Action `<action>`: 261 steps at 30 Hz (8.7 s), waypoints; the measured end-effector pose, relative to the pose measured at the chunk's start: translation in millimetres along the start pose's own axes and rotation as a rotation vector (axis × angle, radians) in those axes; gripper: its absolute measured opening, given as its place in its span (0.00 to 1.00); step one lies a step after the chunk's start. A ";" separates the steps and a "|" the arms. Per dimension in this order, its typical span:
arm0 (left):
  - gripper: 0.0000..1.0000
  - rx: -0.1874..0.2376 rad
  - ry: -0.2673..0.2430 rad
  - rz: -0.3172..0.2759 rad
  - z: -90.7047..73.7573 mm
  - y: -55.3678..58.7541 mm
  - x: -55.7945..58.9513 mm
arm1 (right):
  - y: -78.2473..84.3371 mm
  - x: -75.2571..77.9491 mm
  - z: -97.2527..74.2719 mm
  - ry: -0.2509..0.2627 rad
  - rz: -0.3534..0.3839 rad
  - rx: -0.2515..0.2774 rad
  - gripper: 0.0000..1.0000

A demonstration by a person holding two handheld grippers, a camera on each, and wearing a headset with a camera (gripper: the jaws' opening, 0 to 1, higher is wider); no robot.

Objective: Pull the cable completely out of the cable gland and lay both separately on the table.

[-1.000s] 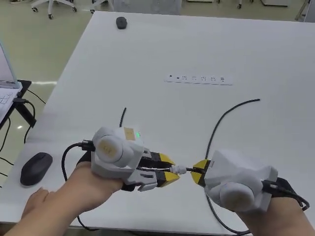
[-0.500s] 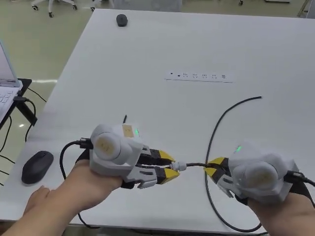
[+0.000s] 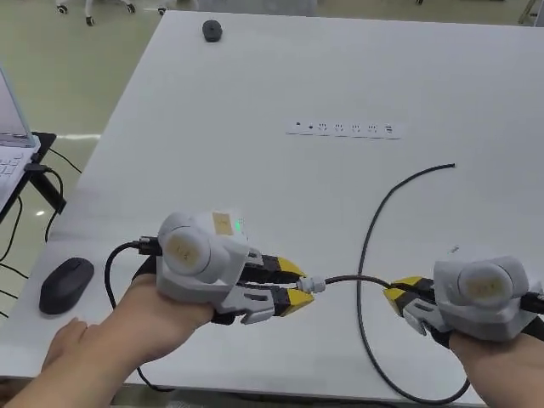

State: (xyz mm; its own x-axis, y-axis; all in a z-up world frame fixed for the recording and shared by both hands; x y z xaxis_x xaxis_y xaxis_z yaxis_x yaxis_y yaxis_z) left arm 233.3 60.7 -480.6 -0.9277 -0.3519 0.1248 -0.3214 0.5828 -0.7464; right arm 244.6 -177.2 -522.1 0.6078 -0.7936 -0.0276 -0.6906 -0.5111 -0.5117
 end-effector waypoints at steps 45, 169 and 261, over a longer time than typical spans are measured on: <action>0.15 -0.012 0.014 0.005 7.2 -3.2 -3.4 | -51.4 -80.1 -22.0 0.085 -0.751 0.110 0.08; 0.15 -0.040 -0.030 0.044 7.4 -1.9 -8.2 | -49.2 -58.4 -11.1 -0.037 -0.531 0.116 0.01; 0.15 -0.034 -0.009 0.063 11.3 -2.2 -1.5 | -34.4 -52.3 -8.3 -0.064 -0.487 0.116 0.01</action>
State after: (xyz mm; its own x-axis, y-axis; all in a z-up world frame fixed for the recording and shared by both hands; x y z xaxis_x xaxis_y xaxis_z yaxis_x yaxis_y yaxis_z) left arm 237.5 51.7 -486.6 -0.9445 -0.3206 0.0722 -0.2690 0.6280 -0.7302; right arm 233.4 -120.8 -495.9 0.8739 -0.4484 0.1876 -0.2750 -0.7744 -0.5699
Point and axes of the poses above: the centre of the closed fingertips' face, and the gripper's own axes: z roughly forward along the fingers, x roughly to its right, y roughly out of its underside, the point moved 10 cm from there along -z, roughly backward along the fingers, and after that the axes turned 12 degrees about -x, right-handed, at the moved point
